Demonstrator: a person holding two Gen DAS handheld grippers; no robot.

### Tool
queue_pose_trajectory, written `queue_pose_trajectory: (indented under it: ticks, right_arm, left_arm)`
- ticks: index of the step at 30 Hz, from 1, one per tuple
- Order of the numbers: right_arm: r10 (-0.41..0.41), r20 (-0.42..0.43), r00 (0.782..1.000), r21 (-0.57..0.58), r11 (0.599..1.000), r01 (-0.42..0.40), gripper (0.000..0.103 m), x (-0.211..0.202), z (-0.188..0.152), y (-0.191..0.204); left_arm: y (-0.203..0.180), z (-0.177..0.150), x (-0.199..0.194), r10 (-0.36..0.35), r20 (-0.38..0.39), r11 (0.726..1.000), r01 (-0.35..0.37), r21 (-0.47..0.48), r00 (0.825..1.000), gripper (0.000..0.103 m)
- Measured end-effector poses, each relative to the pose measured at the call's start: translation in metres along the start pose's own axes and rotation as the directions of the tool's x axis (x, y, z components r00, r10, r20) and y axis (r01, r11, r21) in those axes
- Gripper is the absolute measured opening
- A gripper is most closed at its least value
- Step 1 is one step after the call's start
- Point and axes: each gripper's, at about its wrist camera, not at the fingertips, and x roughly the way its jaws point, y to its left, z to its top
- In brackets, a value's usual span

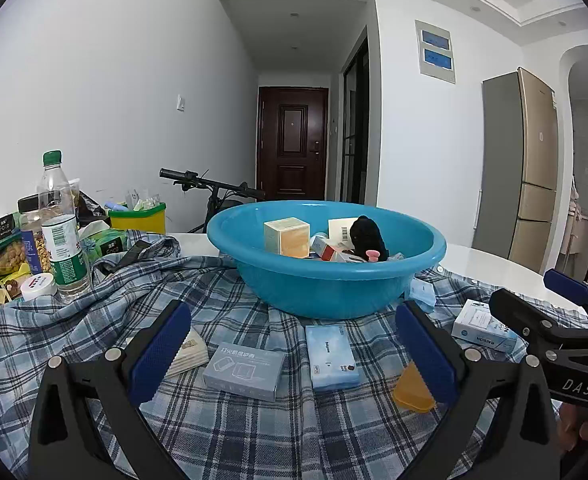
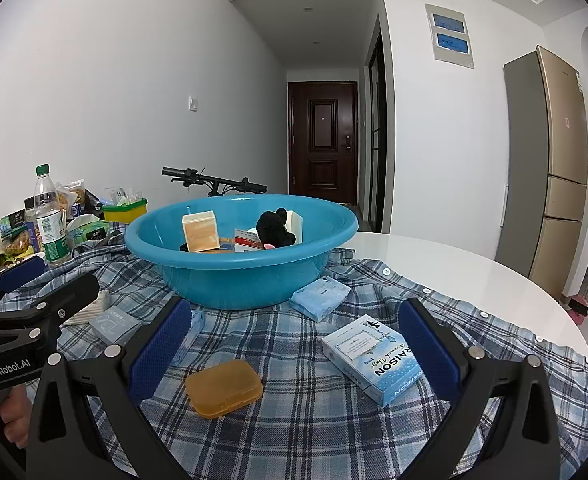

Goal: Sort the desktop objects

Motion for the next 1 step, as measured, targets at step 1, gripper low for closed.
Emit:
queue_pose_trajectory:
  ticks: [1]
  right_arm:
    - [0.000,0.000,1.000,0.000,1.000,0.000,0.103,-0.0009,-0.0002,-0.0006]
  left_arm:
    - [-0.0002,0.0002,0.0001,0.000,0.000,1.000,0.000,-0.001,1.000,0.103]
